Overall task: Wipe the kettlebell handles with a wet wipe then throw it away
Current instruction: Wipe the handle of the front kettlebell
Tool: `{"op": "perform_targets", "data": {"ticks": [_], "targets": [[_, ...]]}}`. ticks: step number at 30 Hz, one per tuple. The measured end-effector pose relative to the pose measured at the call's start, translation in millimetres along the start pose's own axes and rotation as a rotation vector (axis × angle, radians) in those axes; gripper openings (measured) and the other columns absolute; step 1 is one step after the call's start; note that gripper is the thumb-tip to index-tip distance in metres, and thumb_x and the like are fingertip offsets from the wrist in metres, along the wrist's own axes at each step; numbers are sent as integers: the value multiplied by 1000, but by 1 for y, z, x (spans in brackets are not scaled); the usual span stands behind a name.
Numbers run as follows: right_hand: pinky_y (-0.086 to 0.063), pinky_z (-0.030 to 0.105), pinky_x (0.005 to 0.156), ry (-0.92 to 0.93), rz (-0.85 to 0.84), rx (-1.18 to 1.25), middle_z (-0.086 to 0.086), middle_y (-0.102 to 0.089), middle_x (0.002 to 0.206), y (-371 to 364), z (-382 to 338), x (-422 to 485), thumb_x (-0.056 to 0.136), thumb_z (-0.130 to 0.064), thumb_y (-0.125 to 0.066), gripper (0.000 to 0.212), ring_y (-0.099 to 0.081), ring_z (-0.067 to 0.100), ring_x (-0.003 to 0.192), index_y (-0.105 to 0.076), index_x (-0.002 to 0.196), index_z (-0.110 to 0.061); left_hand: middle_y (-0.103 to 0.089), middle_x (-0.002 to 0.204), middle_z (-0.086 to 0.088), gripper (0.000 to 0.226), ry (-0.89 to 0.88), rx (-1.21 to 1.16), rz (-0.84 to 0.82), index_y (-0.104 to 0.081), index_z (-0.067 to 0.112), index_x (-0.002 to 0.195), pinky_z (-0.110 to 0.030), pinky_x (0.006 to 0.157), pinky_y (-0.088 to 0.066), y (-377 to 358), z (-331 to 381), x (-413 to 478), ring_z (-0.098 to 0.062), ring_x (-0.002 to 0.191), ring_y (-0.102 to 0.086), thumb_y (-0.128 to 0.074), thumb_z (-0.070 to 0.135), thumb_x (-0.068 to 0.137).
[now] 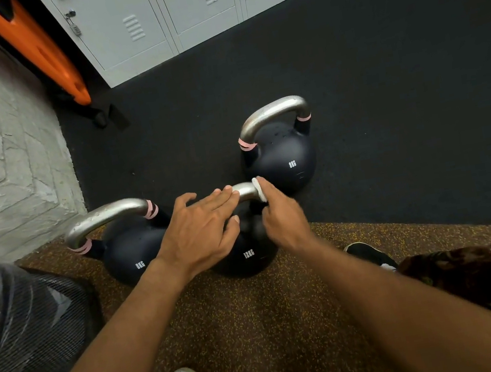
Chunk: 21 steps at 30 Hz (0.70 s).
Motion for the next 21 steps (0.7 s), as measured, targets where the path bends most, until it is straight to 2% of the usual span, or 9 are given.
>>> {"op": "perform_targets", "data": {"ticks": [2, 4, 7, 9, 13, 16, 18, 21], "targets": [[-44, 41, 106, 33, -101, -143, 6, -61, 135, 13, -4, 22, 91, -5, -43, 58, -56, 26, 123, -46, 144, -28, -49, 152, -1, 60, -2, 4, -4, -50, 19, 145, -48, 112, -31, 1, 0, 0, -12, 137, -49, -28, 43, 95], [-46, 40, 100, 82, -241, -292, 5, -66, 126, 19, -16, 42, 90, -8, -47, 51, -59, 27, 116, -57, 134, -32, -49, 151, -1, 59, -2, 18, -5, -51, 18, 144, -50, 112, -32, 2, 0, 0, -13, 136, -51, -28, 43, 95], [-44, 41, 100, 133, -436, -448, 5, -68, 123, 14, -36, 57, 89, -5, -51, 47, -59, 25, 114, -65, 128, -27, -53, 148, -2, 58, 4, 65, -2, -55, 17, 142, -52, 109, -35, 2, 3, -1, -14, 132, -54, -30, 42, 96], [-44, 41, 101, 143, -501, -482, 4, -67, 124, 7, -45, 59, 89, -4, -49, 48, -58, 24, 115, -65, 128, -27, -55, 146, -4, 57, 10, 101, -2, -56, 15, 140, -53, 107, -37, 2, 3, -1, -15, 129, -57, -30, 41, 96], [-45, 34, 95, 162, -393, -404, 3, -68, 122, 9, -39, 48, 93, -9, -50, 46, -60, 23, 112, -61, 131, -32, -55, 146, -5, 58, 29, 137, 1, -55, 13, 140, -54, 106, -36, 2, 8, -2, -16, 130, -57, -31, 41, 97], [-47, 41, 99, 141, -279, -302, 6, -67, 124, 16, -31, 33, 94, -11, -45, 49, -61, 27, 113, -55, 136, -35, -53, 148, -5, 60, 43, 126, -6, -53, 14, 142, -54, 108, -35, 1, 8, -3, -16, 133, -54, -29, 44, 97], [-46, 43, 100, 133, -207, -299, 11, -65, 129, 19, -28, 22, 95, -9, -41, 54, -59, 32, 116, -46, 144, -31, -52, 148, -5, 61, 51, 116, -7, -53, 14, 143, -54, 109, -35, 0, 8, -3, -16, 134, -53, -28, 45, 97], [-43, 37, 103, 99, -152, -273, 14, -58, 139, 18, -24, 4, 97, -5, -38, 59, -55, 32, 124, -33, 153, -22, -53, 148, -5, 61, 64, 112, -2, -53, 14, 143, -54, 109, -35, 0, 8, -3, -16, 134, -52, -27, 46, 97]]}}
Point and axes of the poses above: each hand's wrist, its own x-axis towards the middle knuckle, its own y-axis out of the back of the hand, z = x × y, the point moved 9 cm from there along x, towards the middle knuckle
